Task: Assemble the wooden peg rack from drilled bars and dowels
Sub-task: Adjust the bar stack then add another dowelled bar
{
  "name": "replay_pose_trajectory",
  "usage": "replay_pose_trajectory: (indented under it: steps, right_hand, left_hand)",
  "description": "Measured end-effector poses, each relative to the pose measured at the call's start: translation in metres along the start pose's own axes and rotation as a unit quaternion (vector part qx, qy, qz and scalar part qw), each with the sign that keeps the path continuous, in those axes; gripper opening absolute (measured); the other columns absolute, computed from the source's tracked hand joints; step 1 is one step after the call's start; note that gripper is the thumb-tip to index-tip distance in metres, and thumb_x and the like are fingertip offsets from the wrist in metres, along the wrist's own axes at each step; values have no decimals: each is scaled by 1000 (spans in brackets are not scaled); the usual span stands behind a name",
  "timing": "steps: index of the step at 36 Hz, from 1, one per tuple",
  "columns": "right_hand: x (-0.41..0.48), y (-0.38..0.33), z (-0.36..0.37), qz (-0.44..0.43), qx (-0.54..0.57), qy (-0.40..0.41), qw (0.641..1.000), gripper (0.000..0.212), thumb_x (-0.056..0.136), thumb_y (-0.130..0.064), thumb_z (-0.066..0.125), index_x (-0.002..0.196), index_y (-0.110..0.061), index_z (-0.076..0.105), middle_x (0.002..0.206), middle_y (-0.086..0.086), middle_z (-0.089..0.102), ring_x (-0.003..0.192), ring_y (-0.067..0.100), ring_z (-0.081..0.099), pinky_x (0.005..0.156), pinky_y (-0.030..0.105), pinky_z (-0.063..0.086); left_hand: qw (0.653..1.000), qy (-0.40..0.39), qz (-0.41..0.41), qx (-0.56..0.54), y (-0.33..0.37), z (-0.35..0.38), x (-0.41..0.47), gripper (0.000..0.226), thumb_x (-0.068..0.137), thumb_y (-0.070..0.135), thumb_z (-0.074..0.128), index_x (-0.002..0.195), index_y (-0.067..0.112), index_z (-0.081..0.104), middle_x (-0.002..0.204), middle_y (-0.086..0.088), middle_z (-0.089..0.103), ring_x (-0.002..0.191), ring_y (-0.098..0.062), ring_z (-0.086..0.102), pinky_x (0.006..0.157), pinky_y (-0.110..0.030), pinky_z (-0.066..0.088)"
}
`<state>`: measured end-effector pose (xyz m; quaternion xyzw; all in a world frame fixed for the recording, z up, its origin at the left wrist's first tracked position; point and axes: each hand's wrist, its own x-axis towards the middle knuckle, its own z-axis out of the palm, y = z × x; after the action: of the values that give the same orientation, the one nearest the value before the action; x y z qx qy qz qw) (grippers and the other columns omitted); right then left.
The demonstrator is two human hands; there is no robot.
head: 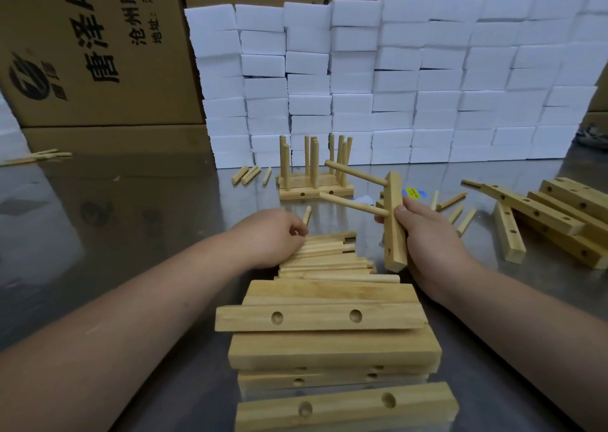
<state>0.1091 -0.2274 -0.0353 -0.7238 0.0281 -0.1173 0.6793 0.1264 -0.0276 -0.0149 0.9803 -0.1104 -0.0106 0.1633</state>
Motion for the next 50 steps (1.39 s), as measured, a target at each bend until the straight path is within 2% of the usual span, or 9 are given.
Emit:
replay_pose_trajectory:
  steps: [3, 9, 17, 25, 30, 32, 37, 44, 50]
  right_hand:
    - [0, 0, 1, 4, 7, 0, 1000, 29, 99, -22, 38, 97, -28, 66, 84, -6, 69, 84, 20, 57, 96, 47, 44]
    - [0, 1, 0, 9, 17, -5, 1000, 30, 99, -22, 39, 88, -30, 65, 82, -7, 69, 86, 19, 57, 98, 49, 44]
    - [-1, 0, 1, 5, 20, -8, 1000, 30, 99, -23, 39, 84, -32, 63, 87, -5, 69, 89, 21, 58, 98, 50, 43]
    - [-1, -2, 0, 13, 36, 12, 999, 35, 97, -21, 39, 74, -26, 64, 98, 7, 69, 105, 35, 58, 97, 55, 42]
    - [0, -2, 0, 10, 55, 28, 998, 35, 98, -18, 39, 74, -25, 63, 95, 7, 70, 108, 31, 59, 96, 58, 43]
    - [1, -4, 0, 9, 63, 34, 997, 29, 98, -18, 38, 82, -27, 61, 93, 4, 70, 105, 27, 61, 94, 56, 45]
    - [4, -8, -4, 12, 70, 45, 996, 28, 99, -19, 36, 86, -24, 60, 93, 5, 69, 98, 23, 63, 94, 47, 48]
    - [5, -11, -5, 27, 101, 56, 993, 27, 99, -18, 37, 87, -22, 61, 81, 0, 67, 78, 12, 60, 76, 32, 49]
    - [4, -13, -3, 30, 116, 59, 991, 29, 99, -20, 36, 92, -25, 64, 77, -4, 69, 82, 14, 61, 70, 31, 46]
  left_hand:
    - [1000, 3, 1, 5, 0, 1, 0, 32, 94, 28, 49, 125, 27, 57, 123, 5, 58, 102, -12, 53, 82, -23, 38]
    - [1000, 4, -6, -10, 1, 1, 2, 32, 94, 28, 51, 125, 22, 59, 121, 4, 60, 103, -12, 55, 84, -23, 40]
    - [1000, 6, -7, -23, 2, 1, 0, 23, 93, 31, 53, 110, 23, 65, 95, 9, 62, 87, -8, 56, 76, -24, 45]
    - [998, 45, 1, -45, 7, -10, 0, 21, 93, 27, 49, 75, 31, 58, 70, 8, 56, 59, -7, 48, 49, -21, 32]
    - [996, 34, 49, -72, 17, -19, -6, 21, 95, 28, 46, 77, 32, 56, 75, 9, 59, 55, -3, 48, 42, -15, 36]
    - [992, 24, 72, -100, 22, -23, -10, 21, 96, 27, 46, 80, 33, 57, 73, 11, 59, 55, 3, 52, 41, -8, 36]
    - [986, 6, 85, -142, 29, -30, -16, 19, 96, 28, 46, 95, 39, 62, 70, 15, 61, 67, -2, 55, 56, -16, 42]
    - [985, 8, 94, -146, 39, -30, -23, 25, 93, 25, 50, 78, 42, 62, 68, 19, 64, 72, -20, 58, 55, -22, 44]
    - [984, 25, 103, -146, 44, -31, -26, 27, 93, 24, 48, 76, 41, 61, 70, 17, 64, 58, -7, 47, 44, -14, 37]
